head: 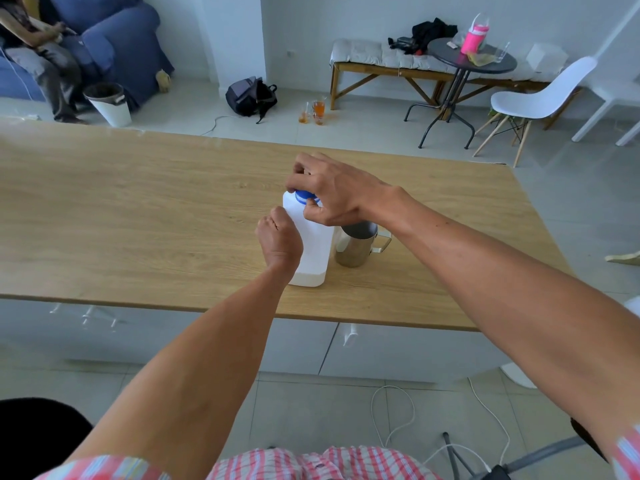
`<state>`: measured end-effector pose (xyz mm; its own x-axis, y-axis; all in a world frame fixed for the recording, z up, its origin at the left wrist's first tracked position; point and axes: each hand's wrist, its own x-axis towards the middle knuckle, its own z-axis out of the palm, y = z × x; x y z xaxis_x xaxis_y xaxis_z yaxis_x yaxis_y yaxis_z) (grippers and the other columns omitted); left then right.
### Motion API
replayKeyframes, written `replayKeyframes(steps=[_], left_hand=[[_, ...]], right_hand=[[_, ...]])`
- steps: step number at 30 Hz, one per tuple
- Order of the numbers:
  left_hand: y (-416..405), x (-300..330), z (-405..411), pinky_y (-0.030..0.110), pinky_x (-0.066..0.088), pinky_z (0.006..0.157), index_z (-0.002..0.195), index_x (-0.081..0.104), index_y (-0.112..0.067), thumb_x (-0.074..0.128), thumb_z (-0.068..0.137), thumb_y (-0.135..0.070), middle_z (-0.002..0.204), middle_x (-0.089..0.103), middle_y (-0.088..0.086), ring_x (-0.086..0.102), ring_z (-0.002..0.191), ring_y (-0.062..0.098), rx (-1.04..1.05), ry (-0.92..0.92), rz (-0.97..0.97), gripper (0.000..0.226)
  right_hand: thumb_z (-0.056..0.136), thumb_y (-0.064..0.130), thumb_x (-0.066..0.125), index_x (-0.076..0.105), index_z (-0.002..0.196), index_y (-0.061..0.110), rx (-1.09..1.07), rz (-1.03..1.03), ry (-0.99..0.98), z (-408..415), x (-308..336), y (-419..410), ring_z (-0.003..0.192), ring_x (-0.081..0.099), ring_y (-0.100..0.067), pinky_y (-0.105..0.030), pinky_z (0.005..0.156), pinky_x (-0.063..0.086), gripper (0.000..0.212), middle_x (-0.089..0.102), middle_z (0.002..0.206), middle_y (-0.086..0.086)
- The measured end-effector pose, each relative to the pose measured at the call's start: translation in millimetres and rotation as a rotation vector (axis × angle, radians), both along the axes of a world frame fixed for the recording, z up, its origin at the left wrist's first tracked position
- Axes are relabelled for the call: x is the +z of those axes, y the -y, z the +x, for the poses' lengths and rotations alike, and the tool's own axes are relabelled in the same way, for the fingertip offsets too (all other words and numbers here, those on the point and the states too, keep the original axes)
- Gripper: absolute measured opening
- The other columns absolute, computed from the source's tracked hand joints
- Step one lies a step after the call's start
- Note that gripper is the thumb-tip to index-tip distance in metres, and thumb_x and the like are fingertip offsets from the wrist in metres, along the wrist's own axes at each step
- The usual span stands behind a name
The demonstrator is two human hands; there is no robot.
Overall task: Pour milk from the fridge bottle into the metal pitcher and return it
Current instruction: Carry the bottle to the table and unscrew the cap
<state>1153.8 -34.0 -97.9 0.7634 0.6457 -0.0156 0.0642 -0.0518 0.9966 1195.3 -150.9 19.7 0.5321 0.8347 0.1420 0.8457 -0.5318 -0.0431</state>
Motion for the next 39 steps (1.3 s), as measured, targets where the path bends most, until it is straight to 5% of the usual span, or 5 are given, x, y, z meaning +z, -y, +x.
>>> replayKeyframes(steps=[9, 15, 22, 33, 39], left_hand=[[1.2, -1.6, -0.9, 0.048, 0.024, 0.059, 0.059, 0.022, -0.016, 0.03, 0.082, -0.026, 0.061, 0.023, 0.003, 0.022, 0.065, 0.022, -0.009, 0.01, 0.035, 0.026], [1.4, -4.6, -0.8, 0.042, 0.024, 0.061, 0.061, 0.022, -0.016, 0.03, 0.082, -0.028, 0.063, 0.025, 0.001, 0.023, 0.069, 0.023, -0.025, -0.003, 0.004, 0.026], [1.5, -6.7, -0.7, 0.041, 0.025, 0.062, 0.061, 0.022, -0.017, 0.03, 0.082, -0.03, 0.063, 0.026, -0.001, 0.024, 0.07, 0.023, -0.023, -0.021, -0.026, 0.027], [2.1, -5.6, -1.6, 0.038, 0.025, 0.06, 0.061, 0.021, -0.018, 0.03, 0.081, -0.032, 0.063, 0.024, -0.003, 0.021, 0.062, 0.017, -0.01, -0.016, -0.018, 0.026], [1.1, -9.3, 1.2, 0.043, 0.026, 0.064, 0.061, 0.021, -0.018, 0.031, 0.083, -0.029, 0.064, 0.025, -0.001, 0.025, 0.071, 0.023, -0.03, -0.004, -0.038, 0.027]], right_hand=[[0.094, 0.015, 0.061, 0.074, 0.116, 0.015, -0.244, 0.321, -0.314, 7.6, 24.2, 14.1, 0.094, 0.067, -0.019, -0.032, 0.089, 0.055, 0.025, 0.072, 0.107, -0.002], [0.104, 0.016, 0.053, 0.068, 0.117, 0.016, -0.617, 0.839, -0.448, 8.5, -3.2, 40.8, 0.048, 0.07, -0.024, -0.03, 0.043, 0.056, 0.02, 0.07, 0.097, -0.012], [0.093, -0.003, 0.071, 0.057, 0.124, -0.008, -0.791, 1.406, -0.99, 2.0, -50.6, 75.1, 0.074, 0.075, -0.024, -0.029, 0.074, 0.062, 0.035, 0.062, 0.107, -0.023], [0.079, 0.041, 0.085, 0.072, 0.108, 0.022, -0.925, 0.904, -0.584, -61.0, -166.4, 91.3, 0.077, 0.059, 0.002, -0.009, 0.068, 0.043, 0.037, 0.068, 0.094, 0.011], [0.079, 0.042, 0.082, 0.071, 0.102, 0.027, -0.981, 0.677, -0.621, -80.9, -211.4, 87.9, 0.084, 0.067, -0.012, -0.035, 0.077, 0.058, 0.03, 0.072, 0.09, 0.009]])
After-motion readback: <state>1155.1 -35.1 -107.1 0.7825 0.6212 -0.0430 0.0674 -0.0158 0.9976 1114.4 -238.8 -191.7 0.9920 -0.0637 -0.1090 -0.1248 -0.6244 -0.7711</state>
